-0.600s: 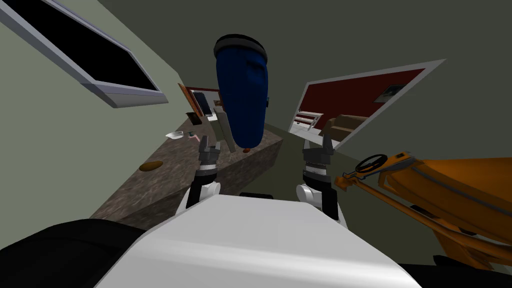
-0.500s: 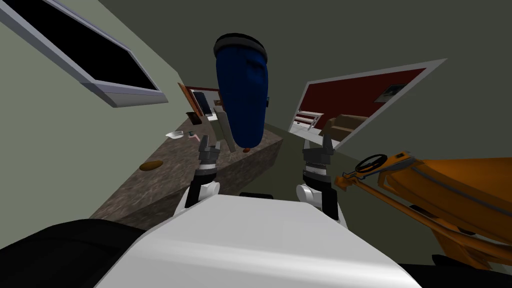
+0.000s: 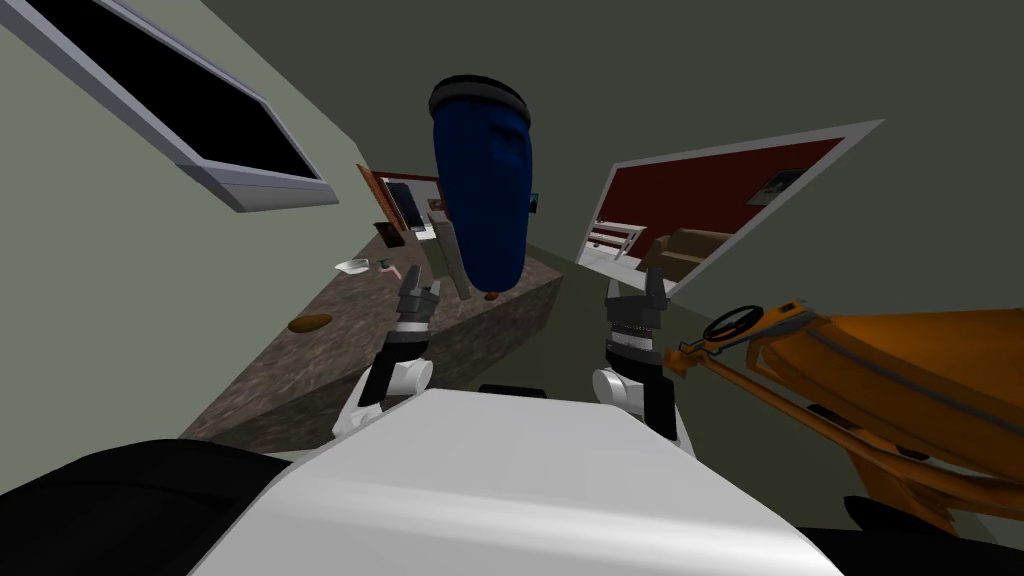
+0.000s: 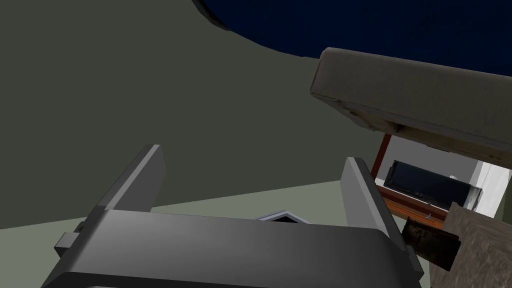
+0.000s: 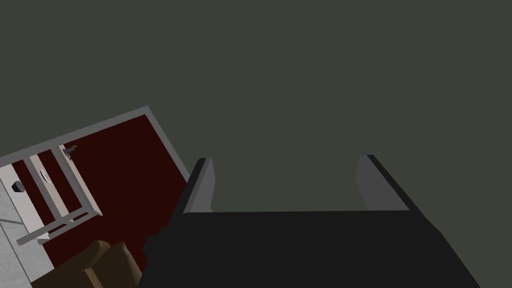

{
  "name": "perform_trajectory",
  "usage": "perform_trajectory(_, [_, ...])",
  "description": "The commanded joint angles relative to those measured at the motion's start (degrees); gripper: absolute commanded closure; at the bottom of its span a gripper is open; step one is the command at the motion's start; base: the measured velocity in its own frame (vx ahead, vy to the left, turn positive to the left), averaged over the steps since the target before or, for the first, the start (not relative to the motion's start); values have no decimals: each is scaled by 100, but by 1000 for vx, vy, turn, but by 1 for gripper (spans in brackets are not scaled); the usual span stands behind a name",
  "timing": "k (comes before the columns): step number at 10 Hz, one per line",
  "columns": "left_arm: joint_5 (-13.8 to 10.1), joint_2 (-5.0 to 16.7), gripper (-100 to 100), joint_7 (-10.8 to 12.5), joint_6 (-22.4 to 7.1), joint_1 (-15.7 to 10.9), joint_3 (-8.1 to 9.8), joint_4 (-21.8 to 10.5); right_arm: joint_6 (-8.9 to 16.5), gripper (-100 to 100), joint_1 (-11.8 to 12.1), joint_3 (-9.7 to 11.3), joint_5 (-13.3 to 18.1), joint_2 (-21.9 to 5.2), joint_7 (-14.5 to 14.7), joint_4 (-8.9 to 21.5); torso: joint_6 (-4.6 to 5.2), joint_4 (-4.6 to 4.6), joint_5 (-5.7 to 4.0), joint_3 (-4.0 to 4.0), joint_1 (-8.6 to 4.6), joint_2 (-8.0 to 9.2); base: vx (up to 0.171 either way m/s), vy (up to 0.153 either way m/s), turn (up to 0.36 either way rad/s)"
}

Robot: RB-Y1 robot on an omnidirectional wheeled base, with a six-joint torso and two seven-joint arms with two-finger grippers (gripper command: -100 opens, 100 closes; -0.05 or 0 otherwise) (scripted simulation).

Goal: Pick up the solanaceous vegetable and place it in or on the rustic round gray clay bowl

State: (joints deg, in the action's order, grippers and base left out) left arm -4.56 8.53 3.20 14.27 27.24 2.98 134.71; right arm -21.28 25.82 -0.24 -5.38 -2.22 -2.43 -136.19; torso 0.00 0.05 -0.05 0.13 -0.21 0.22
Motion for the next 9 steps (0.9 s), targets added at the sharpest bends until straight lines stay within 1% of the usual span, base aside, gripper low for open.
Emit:
perform_trajectory(1, [-170,192,-100,-59,-286,-68,85,30,0,0,0,0,0,0,0,0,0,0,0,0,0,0,-48,-57,5])
perform_trajectory(2, [-290,323,-100,-80,-460,-123,147,41,0,0,0,0,0,0,0,0,0,-1,0,-2,0,-3,-51,-60,5])
perform_trajectory(3, [-290,323,-100,-80,-544,-123,147,41,0,0,0,0,0,0,0,0,0,-1,0,-2,-1,-3,-25,-41,4])
perform_trajectory(5, [-561,610,-100,-93,-940,-230,281,48,0,0,1,0,0,0,0,0,0,-4,2,-10,6,-17,-15,-52,3])
perform_trajectory(6, [-561,610,-100,-93,-1036,-230,281,48,0,0,0,0,0,0,0,0,0,-4,0,-10,-2,-16,-14,-61,7])
perform_trajectory(7, [-710,765,-100,-81,-1232,-281,352,44,0,0,1,0,0,0,0,0,0,-4,0,-10,-2,-18,-7,-59,3])
perform_trajectory(8, [-710,765,-100,-81,-1306,-281,352,44,0,0,1,0,0,0,0,0,0,-5,0,-12,-1,-20,-5,-41,4])
perform_trajectory(9, [-869,929,-100,-56,-1515,-330,426,35,0,0,1,0,0,0,0,0,0,-5,1,-13,4,-21,-4,-50,2])
